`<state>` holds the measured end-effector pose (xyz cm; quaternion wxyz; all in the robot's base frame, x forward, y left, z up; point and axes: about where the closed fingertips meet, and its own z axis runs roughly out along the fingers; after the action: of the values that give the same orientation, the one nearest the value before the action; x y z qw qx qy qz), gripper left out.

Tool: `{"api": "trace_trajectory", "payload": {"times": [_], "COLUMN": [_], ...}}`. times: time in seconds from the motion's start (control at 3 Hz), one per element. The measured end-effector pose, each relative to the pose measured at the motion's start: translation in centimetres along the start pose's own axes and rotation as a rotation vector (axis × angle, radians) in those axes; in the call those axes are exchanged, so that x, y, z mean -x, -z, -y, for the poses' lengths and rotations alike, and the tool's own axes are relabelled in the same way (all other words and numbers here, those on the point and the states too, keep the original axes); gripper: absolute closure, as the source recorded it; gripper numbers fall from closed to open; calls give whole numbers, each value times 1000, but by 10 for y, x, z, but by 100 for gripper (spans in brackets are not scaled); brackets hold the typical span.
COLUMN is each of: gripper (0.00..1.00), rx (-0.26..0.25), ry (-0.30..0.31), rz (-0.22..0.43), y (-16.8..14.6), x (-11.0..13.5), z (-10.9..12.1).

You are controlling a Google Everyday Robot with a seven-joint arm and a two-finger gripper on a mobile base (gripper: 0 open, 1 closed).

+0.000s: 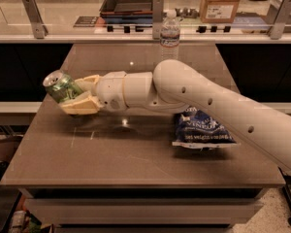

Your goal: Place green can upright

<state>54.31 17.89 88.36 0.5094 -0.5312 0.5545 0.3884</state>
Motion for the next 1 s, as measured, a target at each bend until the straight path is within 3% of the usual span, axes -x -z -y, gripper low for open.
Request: {"api": "trace_trajectory", "payload": {"times": [0.33,1.0], "gripper": [100,100], "rx": [-31,-98], "ry": [-26,-19], "rz": [46,134], "y": [0,3], "x": [-6,-8], "z": [2,10]}}
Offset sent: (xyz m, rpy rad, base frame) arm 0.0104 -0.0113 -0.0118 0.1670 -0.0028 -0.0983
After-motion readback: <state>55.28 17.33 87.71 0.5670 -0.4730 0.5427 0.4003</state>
